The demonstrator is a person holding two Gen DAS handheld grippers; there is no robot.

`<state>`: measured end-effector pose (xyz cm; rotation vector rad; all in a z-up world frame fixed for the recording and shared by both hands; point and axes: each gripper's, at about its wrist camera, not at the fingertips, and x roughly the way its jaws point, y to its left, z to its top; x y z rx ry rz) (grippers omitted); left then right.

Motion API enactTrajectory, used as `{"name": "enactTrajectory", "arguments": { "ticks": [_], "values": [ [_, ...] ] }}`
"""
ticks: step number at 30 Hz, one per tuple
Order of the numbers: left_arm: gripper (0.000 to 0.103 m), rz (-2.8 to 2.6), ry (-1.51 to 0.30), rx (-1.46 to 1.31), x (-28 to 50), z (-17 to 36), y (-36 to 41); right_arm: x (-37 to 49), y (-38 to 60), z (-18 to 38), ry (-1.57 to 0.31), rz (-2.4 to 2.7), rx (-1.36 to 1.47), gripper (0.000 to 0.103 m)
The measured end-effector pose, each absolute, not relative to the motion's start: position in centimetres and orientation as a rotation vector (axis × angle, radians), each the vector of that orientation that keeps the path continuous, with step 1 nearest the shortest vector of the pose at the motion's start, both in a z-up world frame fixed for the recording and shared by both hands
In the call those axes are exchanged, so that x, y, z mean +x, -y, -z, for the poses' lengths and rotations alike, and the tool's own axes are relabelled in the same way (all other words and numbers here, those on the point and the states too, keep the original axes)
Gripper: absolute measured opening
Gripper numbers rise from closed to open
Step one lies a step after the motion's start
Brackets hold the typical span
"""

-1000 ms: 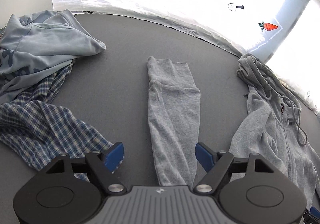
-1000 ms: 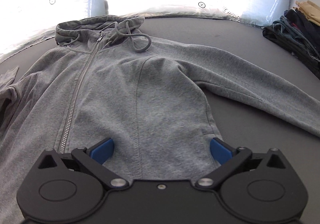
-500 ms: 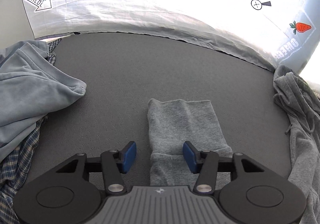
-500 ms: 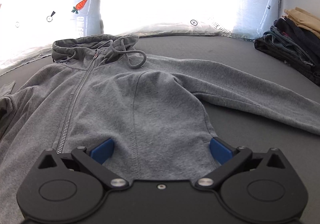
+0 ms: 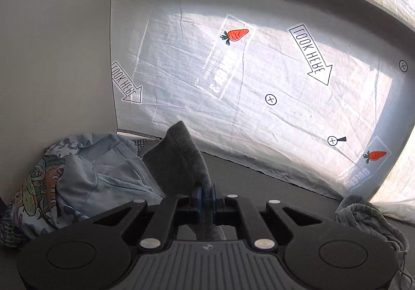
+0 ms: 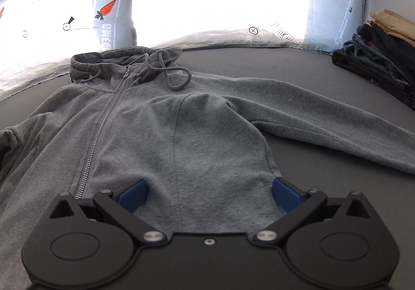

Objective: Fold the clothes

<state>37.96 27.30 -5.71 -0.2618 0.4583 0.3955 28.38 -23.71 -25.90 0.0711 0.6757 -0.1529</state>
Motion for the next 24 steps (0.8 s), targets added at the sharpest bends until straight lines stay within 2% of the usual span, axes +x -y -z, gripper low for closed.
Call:
{"name": "enactTrajectory", "arguments": {
  "ticks": [4,9,13,20,24],
  "values": [
    [0.008,-0.487,-0.318,-0.236,33.5,1.5,-28.4,28.3,23.7,25.9,-0.675,0.151,0.071,0.103],
    [0.008,-0.624,-0.263,-0.262,28.5,0.2,-30.1,28.4,23.7,25.9,-0.675,0.151,0.071,0.103],
    [0.008,-0.724,-0.342,-0.324,25.0,2.7,-31.7,28.4,23.7,25.9,-0.675,0.153,0.071,0.103],
    [0.008,-0.833,-0.577,-0.42,19.5,9.9,-33.2,28.4,23.6,26.0,-0.677,0.156,0.065,0.103],
    [0.008,-0.829,-0.705,-0.585,16.7,14.5,-33.3,28.4,23.5,26.0,-0.677,0.156,0.063,0.103]
  ]
}}
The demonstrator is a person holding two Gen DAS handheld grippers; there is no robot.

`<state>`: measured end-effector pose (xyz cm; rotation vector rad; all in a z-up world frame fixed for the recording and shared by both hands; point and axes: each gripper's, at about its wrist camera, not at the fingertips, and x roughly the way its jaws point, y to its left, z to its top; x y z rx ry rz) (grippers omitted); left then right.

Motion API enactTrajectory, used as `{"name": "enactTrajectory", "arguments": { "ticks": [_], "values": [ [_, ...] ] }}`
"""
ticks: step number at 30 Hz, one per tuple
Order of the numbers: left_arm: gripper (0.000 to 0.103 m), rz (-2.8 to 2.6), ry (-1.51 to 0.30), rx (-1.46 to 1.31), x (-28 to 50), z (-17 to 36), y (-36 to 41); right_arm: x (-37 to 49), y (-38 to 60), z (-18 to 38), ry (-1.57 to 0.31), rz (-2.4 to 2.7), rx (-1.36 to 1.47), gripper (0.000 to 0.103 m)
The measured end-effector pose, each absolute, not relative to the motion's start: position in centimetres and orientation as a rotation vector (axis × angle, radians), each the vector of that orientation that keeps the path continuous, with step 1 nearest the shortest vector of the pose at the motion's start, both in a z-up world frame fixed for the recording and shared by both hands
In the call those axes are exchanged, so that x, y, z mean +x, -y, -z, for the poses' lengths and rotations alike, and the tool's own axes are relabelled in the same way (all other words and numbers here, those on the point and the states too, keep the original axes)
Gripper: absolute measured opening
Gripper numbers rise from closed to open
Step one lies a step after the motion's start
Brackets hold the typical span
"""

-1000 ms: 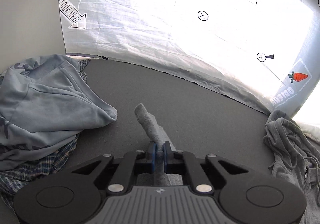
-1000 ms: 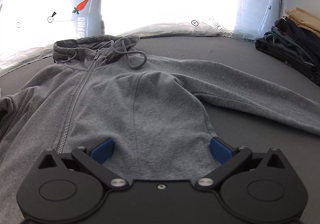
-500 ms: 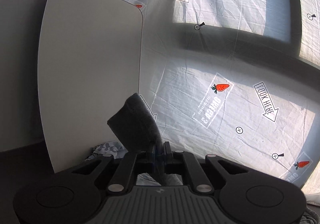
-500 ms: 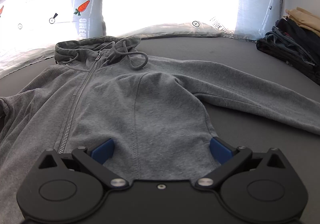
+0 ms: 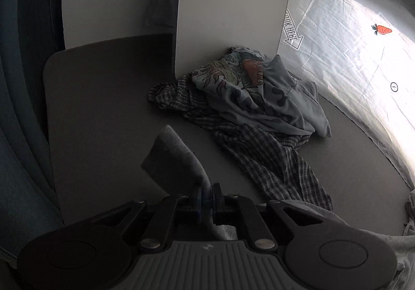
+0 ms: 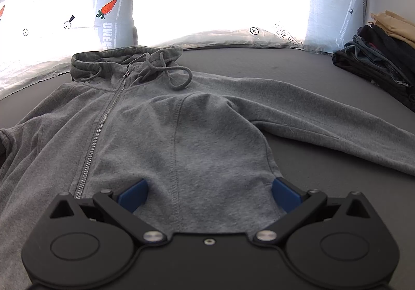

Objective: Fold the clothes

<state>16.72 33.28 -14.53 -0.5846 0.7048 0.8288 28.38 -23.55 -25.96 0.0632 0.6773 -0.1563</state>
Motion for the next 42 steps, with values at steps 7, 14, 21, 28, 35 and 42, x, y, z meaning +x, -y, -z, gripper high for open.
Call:
{"name": "enactTrajectory", "arguments": {
  "ticks": [7,14,21,28,35,42],
  "values": [
    [0.014,-0.818,-0.889,-0.656,14.0,19.5,-31.6,28.4,23.6,26.0,-0.677,0.155,0.062,0.103],
    [0.033,-0.686,-0.938,-0.619,14.0,19.3,-31.2,28.4,23.5,26.0,-0.677,0.155,0.06,0.103],
    [0.047,-0.428,-0.822,-0.488,14.5,15.6,-30.0,28.4,23.5,25.9,-0.677,0.155,0.059,0.103],
    [0.064,-0.39,-0.682,-0.49,14.5,13.1,-31.4,28.4,23.5,26.0,-0.676,0.154,0.059,0.103],
    [0.067,-0.701,-0.894,-0.327,17.5,18.5,-34.4,28.4,23.5,26.0,-0.676,0.153,0.06,0.103],
    [0.084,-0.826,-0.945,-0.344,15.9,21.5,-36.4,28.4,23.5,26.0,-0.676,0.153,0.06,0.103]
  ]
}}
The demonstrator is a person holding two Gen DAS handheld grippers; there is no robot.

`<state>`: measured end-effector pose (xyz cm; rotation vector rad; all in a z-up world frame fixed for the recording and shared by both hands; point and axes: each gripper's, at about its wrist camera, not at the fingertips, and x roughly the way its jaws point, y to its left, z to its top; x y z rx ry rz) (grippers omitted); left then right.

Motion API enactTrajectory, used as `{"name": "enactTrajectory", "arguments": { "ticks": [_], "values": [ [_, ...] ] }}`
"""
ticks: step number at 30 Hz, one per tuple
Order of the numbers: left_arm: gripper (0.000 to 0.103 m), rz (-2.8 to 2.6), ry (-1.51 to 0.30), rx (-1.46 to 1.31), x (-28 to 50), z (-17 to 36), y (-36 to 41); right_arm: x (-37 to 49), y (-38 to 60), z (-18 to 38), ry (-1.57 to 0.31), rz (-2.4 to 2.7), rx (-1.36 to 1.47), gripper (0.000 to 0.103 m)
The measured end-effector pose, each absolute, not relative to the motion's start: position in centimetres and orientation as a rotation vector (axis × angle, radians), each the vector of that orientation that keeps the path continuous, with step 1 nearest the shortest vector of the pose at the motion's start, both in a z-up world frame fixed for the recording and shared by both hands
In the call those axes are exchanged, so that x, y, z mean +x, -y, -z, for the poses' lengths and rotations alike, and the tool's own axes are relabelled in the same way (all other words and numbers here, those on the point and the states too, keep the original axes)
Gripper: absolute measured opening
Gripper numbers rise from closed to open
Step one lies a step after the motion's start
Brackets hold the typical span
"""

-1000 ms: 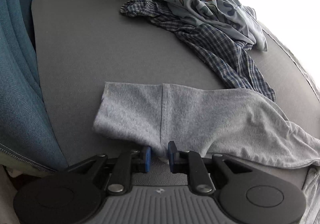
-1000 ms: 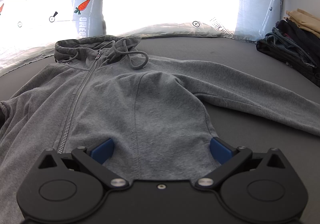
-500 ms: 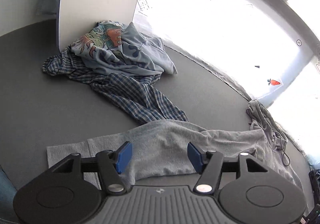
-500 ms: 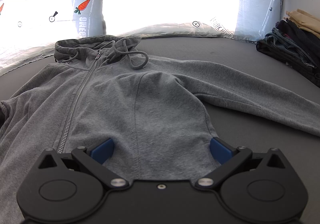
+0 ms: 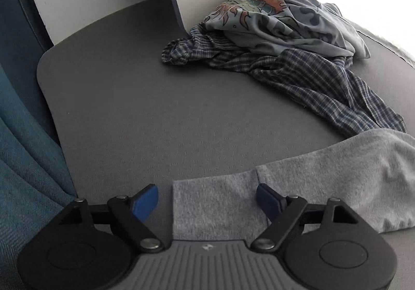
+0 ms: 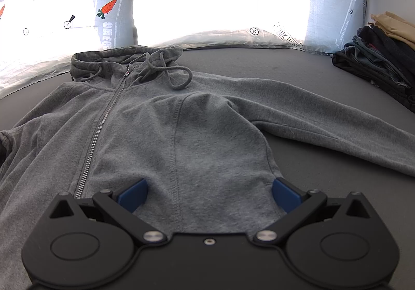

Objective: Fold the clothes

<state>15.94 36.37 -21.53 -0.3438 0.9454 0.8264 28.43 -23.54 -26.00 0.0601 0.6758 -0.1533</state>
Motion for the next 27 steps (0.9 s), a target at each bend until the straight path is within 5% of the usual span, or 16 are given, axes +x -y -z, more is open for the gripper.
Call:
{"name": "enactTrajectory", "arguments": {
  "ticks": [3,4,8,19,21,27],
  "values": [
    [0.081,-0.827,-0.914,-0.478,14.5,21.7,-36.9,28.4,23.5,26.0,-0.676,0.153,0.06,0.103],
    [0.073,-0.842,-0.896,-0.475,14.2,21.6,-36.7,28.4,23.5,26.0,-0.676,0.153,0.06,0.103],
    [0.015,-0.86,-0.852,-0.44,14.2,21.1,-35.2,28.4,23.5,26.0,-0.675,0.153,0.06,0.103],
    [0.012,-0.993,-0.583,-0.288,13.8,10.7,-35.5,28.4,23.6,26.0,-0.675,0.153,0.061,0.103],
    [0.0,-1.058,-0.602,-0.234,14.4,11.0,-36.1,28.4,23.6,26.0,-0.675,0.154,0.062,0.103],
    [0.001,-1.09,-0.81,-0.352,14.0,16.0,-39.1,28.4,23.5,26.1,-0.674,0.155,0.064,0.103]
  ]
}}
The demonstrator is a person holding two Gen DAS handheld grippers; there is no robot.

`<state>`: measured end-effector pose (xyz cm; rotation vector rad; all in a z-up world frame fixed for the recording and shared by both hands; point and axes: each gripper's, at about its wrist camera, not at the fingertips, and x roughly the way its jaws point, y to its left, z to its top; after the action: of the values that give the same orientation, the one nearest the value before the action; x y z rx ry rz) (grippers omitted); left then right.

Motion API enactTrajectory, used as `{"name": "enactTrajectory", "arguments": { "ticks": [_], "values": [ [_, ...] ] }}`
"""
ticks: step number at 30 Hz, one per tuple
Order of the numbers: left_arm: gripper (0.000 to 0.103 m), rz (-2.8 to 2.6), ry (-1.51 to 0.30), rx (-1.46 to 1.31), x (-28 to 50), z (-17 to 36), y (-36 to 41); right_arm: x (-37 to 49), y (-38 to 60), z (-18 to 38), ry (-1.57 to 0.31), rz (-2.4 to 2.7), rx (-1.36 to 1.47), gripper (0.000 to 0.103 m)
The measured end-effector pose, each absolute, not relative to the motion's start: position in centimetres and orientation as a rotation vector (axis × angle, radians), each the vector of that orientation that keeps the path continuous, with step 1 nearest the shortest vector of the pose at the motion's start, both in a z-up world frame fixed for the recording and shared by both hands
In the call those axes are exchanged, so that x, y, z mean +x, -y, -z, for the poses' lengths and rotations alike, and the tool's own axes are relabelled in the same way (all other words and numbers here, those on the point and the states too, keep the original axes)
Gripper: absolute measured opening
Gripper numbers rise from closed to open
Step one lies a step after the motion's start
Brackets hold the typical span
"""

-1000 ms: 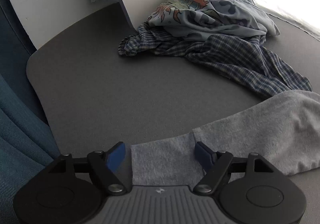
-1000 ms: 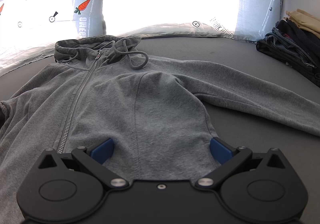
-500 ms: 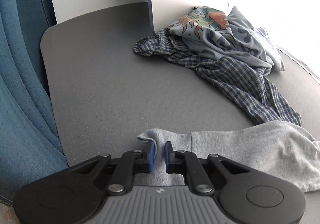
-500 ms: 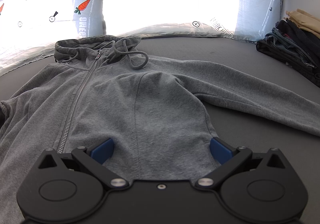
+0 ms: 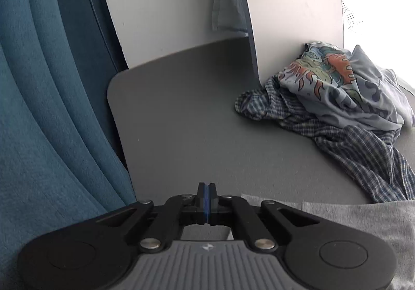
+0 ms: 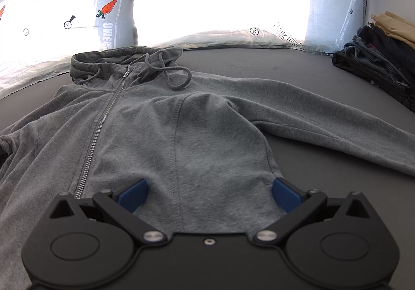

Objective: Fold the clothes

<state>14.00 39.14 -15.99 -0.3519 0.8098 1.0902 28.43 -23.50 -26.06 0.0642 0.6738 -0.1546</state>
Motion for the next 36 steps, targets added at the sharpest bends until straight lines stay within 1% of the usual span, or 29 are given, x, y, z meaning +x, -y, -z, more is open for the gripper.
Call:
{"name": "enactTrajectory", "arguments": {
  "ticks": [1,2,3,4,5,7,9,11,13,14,15,16,19,20,21,22,23,24,26,30,34,35,36],
  "values": [
    [0.003,-1.063,-0.809,-0.377,13.8,16.2,-38.9,28.4,23.5,26.0,-0.674,0.156,0.064,0.103],
    [0.006,-1.033,-0.81,-0.384,13.9,16.4,-38.5,28.4,23.5,26.0,-0.676,0.157,0.064,0.103],
    [0.011,-1.005,-0.816,-0.382,14.2,16.5,-38.0,28.5,23.5,26.0,-0.679,0.157,0.066,0.103],
    [0.02,-0.978,-0.822,-0.38,14.4,16.6,-37.6,28.5,23.5,25.9,-0.685,0.156,0.067,0.103],
    [0.026,-0.94,-0.832,-0.388,15.0,16.7,-36.9,28.7,23.5,25.8,-0.697,0.155,0.067,0.103],
    [0.03,-0.853,-0.85,-0.411,16.5,16.8,-35.6,29.3,23.6,25.5,-0.737,0.154,0.07,0.103],
    [0.039,-0.758,-0.855,-0.417,18.1,16.7,-34.1,30.3,23.8,24.9,-0.806,0.151,0.077,0.103],
    [0.051,-0.676,-0.858,-0.395,20.1,16.4,-32.4,31.3,24.1,24.5,-0.872,0.14,0.084,0.103],
    [0.055,-0.565,-0.857,-0.361,23.2,16.1,-30.1,31.7,24.5,24.1,-0.883,0.113,0.111,0.103],
    [0.055,-0.509,-0.854,-0.349,24.7,15.9,-28.9,31.8,24.8,23.9,-0.876,0.1,0.131,0.101],
    [0.055,-0.454,-0.851,-0.338,26.1,15.7,-27.8,31.8,25.2,23.6,-0.864,0.089,0.147,0.094],
    [0.055,-0.407,-0.852,-0.326,27.4,15.5,-26.7,31.8,25.5,23.3,-0.852,0.08,0.163,0.092],
    [0.055,-0.249,-0.861,-0.259,32.6,15.6,-22.2,32.5,26.3,22.4,-0.842,0.085,0.157,0.091],
    [0.054,-0.205,-0.859,-0.233,34.2,15.8,-20.8,32.9,26.6,22.1,-0.838,0.079,0.147,0.088],
    [0.054,-0.161,-0.856,-0.207,35.7,15.9,-19.4,33.5,26.9,21.8,-0.838,0.069,0.135,0.079],
    [0.053,-0.124,-0.854,-0.188,36.9,16.1,-18.3,34.1,27.2,21.5,-0.838,0.059,0.122,0.073],
    [0.053,-0.072,-0.855,-0.169,38.7,16.4,-16.7,35.2,27.5,21.3,-0.844,0.056,0.096,0.057],
    [0.052,-0.029,-0.857,-0.155,40.3,16.6,-15.4,36.4,27.7,21.1,-0.847,0.049,0.08,0.045],
    [0.05,0.046,-0.858,-0.125,43.5,17.2,-13.0,38.8,28.2,20.8,-0.85,0.031,0.054,0.043],
    [0.05,0.147,-0.885,-0.067,50.2,18.3,-8.7,44.2,28.7,20.5,-0.839,-0.011,0.091,0.042],
    [0.05,0.215,-0.948,-0.012,55.8,19.9,-5.2,49.7,28.7,20.9,-0.816,-0.042,0.1,0.043],
    [0.05,0.227,-0.962,0.017,56.6,20.3,-4.7,51.1,28.5,21.2,-0.81,-0.053,0.096,0.045],
    [0.05,0.242,-0.978,0.046,57.2,20.8,-4.1,52.1,28.5,21.4,-0.808,-0.063,0.098,0.049]
  ]
}}
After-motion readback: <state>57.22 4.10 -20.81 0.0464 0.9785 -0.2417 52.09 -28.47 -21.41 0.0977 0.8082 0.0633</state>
